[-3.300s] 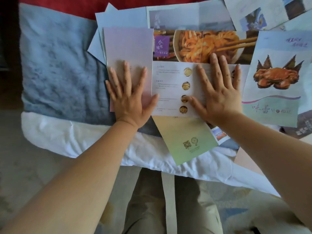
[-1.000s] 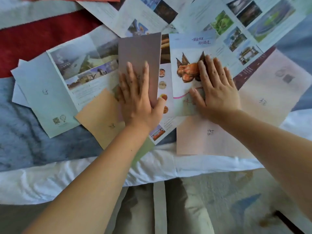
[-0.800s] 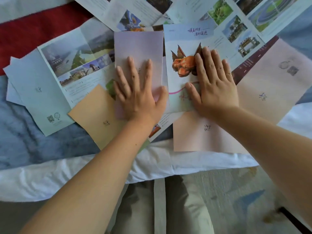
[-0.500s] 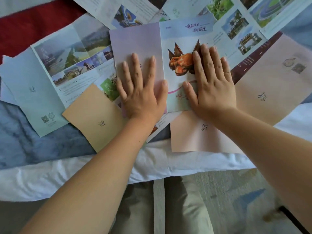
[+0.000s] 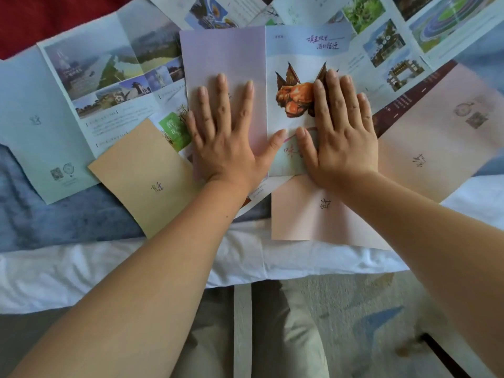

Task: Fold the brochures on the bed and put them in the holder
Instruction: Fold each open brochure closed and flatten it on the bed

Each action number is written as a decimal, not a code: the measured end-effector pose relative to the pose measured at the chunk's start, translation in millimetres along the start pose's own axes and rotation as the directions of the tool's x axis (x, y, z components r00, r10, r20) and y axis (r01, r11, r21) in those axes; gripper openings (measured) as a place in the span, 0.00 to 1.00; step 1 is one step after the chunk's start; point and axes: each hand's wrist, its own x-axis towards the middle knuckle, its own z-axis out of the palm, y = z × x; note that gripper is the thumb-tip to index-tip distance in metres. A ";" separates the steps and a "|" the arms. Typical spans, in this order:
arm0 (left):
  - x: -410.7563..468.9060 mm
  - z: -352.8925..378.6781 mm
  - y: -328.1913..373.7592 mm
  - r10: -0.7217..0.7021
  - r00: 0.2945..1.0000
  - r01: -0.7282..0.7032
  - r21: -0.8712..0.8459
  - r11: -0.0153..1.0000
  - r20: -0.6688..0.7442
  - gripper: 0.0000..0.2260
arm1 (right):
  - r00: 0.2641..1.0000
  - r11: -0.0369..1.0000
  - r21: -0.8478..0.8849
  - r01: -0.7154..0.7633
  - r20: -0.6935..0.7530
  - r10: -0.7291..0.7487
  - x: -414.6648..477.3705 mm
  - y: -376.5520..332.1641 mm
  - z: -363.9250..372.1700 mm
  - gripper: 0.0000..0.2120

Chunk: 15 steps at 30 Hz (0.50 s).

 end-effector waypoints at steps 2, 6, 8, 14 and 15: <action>0.7 -3.9 -1.5 -0.009 1.000 0.010 -0.037 0.999 0.028 0.44 | 0.999 1.000 0.004 -0.012 0.033 0.012 -0.7 -1.9 -3.2 0.35; 2.8 -14.1 -6.7 0.000 0.999 0.009 -0.189 0.982 0.046 0.47 | 0.992 0.999 0.001 -0.054 0.111 0.054 -1.2 -11.7 -10.3 0.35; 3.1 -19.8 -12.6 -0.032 0.998 0.045 -0.248 0.968 0.057 0.47 | 0.988 0.998 0.008 -0.057 0.142 0.056 -0.4 -19.9 -13.0 0.36; -1.4 -36.4 -35.9 0.009 0.995 0.040 -0.462 0.886 0.103 0.49 | 0.967 0.999 0.023 -0.035 0.252 0.029 0.8 -47.3 -19.0 0.34; -2.2 -40.2 -37.4 0.021 0.994 0.037 -0.494 0.868 0.111 0.48 | 0.964 1.000 0.028 -0.011 0.264 0.003 1.6 -53.6 -19.9 0.34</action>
